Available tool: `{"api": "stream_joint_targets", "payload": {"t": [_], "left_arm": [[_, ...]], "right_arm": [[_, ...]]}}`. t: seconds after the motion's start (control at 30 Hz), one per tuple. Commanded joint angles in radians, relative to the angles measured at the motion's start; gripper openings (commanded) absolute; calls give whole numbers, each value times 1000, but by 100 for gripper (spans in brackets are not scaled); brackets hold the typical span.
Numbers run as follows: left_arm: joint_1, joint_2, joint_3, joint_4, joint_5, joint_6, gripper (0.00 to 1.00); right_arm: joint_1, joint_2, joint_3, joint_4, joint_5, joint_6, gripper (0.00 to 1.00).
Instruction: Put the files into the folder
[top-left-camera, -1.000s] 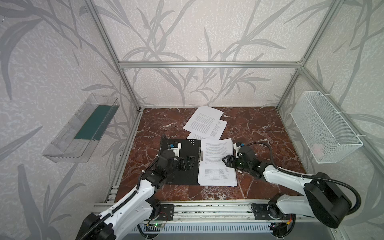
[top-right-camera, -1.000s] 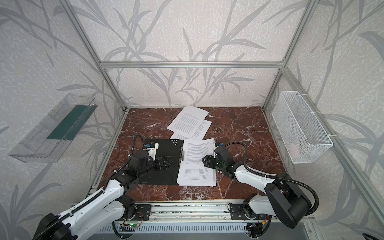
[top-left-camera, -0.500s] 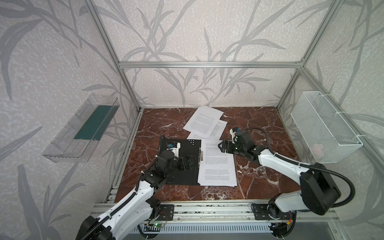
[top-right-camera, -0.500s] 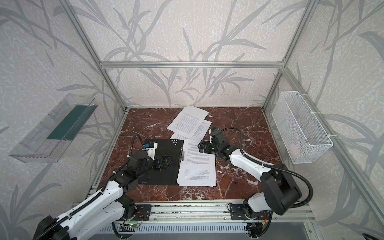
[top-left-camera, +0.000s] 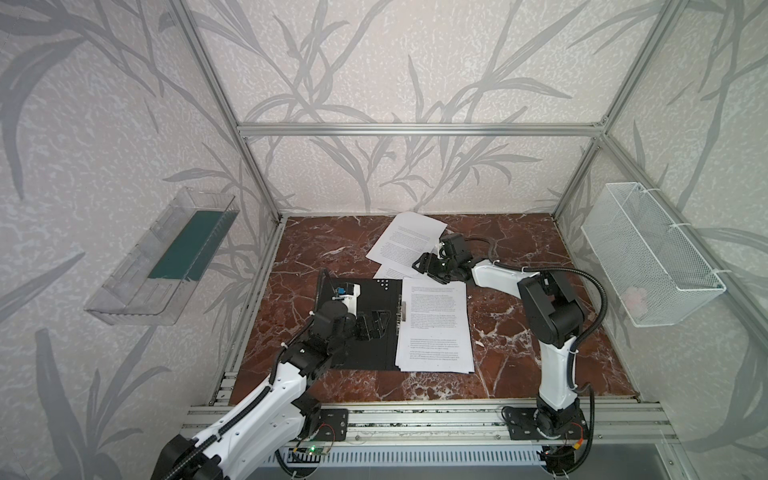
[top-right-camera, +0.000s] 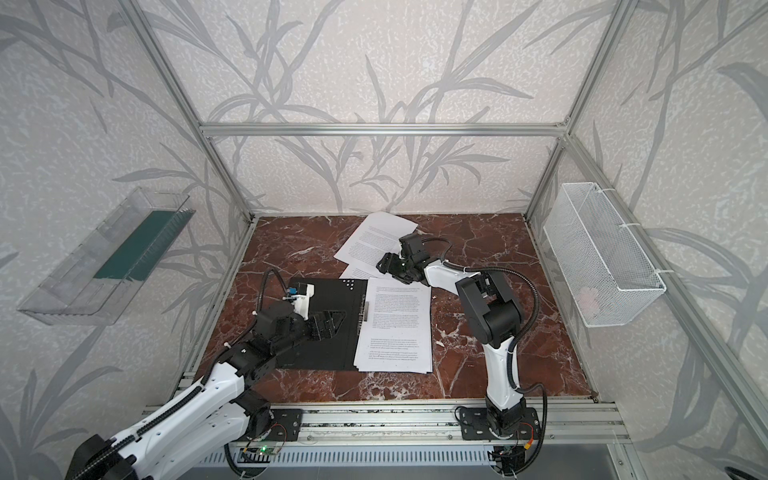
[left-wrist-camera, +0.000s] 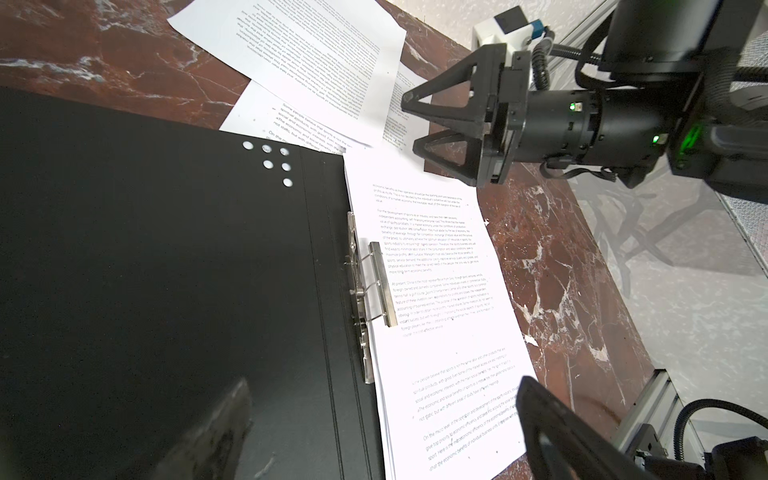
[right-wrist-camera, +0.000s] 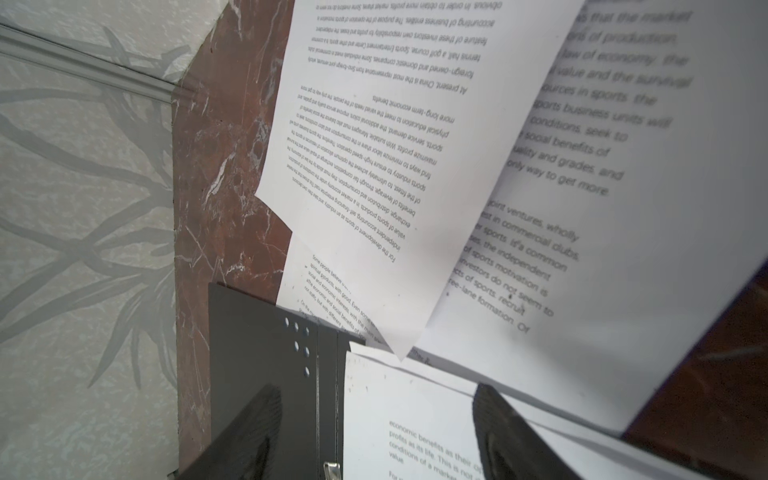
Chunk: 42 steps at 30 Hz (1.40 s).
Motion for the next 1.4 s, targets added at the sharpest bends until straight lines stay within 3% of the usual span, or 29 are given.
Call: {"api": "stream_joint_targets", "payload": {"t": [0.0, 0.93, 1.27, 1.37], "left_arm": [[-4, -10, 9, 31, 12, -10, 99], [-4, -16, 4, 47, 26, -19, 99], [-3, -20, 3, 48, 24, -21, 99], [-3, -25, 4, 48, 31, -22, 99]], "right_arm": [[-8, 46, 34, 52, -24, 59, 72], [-32, 267, 92, 494, -60, 297, 61], [-26, 345, 122, 544, 39, 444, 46], [-17, 359, 139, 557, 84, 455, 35]]}}
